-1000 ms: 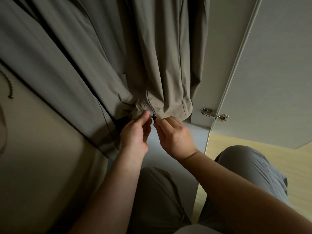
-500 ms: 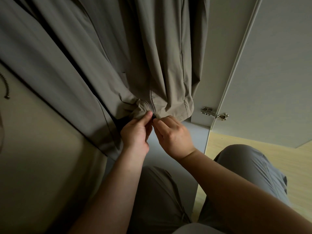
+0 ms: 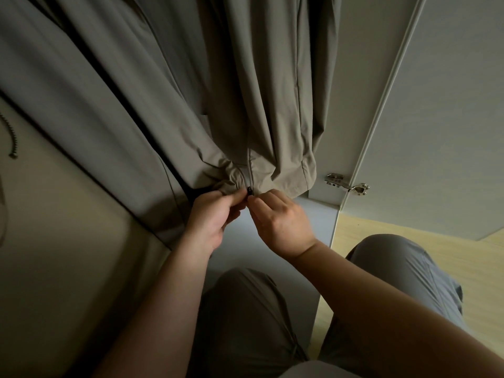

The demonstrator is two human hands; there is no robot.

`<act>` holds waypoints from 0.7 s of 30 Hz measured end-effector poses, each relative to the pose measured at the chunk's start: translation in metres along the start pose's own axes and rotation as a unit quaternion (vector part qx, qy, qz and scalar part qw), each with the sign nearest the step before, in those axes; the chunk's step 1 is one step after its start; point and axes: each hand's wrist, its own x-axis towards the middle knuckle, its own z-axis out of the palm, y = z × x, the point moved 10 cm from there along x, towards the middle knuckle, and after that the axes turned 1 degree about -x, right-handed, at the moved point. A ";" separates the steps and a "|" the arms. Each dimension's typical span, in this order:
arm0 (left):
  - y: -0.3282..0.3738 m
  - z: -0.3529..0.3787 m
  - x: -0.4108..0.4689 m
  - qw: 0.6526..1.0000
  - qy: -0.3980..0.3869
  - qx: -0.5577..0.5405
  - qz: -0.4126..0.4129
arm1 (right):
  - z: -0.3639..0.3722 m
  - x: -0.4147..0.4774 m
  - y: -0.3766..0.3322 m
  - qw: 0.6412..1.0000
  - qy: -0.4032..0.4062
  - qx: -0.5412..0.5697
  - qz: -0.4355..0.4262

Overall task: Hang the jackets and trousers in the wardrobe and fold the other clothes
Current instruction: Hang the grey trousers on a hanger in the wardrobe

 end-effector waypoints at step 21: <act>-0.007 0.008 0.007 0.990 -0.075 0.096 0.072 | 0.015 0.002 -0.005 0.999 -0.029 -0.005 -0.015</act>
